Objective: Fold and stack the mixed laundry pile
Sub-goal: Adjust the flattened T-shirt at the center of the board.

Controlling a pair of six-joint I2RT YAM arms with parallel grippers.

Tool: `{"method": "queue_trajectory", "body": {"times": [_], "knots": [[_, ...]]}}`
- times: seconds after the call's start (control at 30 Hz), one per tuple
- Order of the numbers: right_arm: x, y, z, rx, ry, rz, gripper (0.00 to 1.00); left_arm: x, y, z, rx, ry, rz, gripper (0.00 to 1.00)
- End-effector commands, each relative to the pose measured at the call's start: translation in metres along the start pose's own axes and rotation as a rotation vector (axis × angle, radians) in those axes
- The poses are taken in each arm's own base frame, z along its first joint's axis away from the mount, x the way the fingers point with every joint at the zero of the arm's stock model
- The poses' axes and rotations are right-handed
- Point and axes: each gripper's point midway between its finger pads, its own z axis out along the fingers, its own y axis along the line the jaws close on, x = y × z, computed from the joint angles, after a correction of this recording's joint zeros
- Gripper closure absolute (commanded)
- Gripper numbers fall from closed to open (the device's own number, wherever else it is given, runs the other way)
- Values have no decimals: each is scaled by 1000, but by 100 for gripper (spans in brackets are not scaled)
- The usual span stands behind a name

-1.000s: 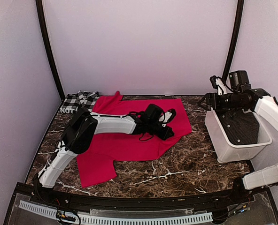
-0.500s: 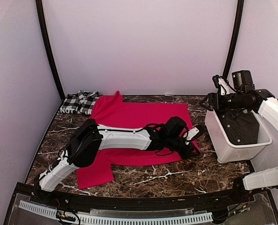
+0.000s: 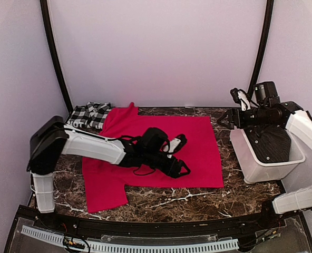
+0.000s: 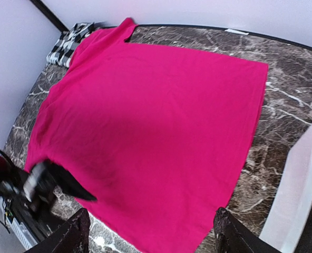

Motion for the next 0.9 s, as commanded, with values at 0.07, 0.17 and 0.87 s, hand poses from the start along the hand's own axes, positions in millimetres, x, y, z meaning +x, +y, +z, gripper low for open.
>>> {"method": "queue_trajectory", "body": {"times": [0.07, 0.17, 0.87], "knots": [[30, 39, 38, -128, 106, -63, 23, -15, 94, -157, -277, -291, -369, 36], [56, 56, 61, -152, 182, -101, 24, 14, 128, -197, -446, -293, -493, 35], [222, 66, 140, -170, 648, 20, 28, 194, 188, -271, -786, -81, -1087, 34]]}}
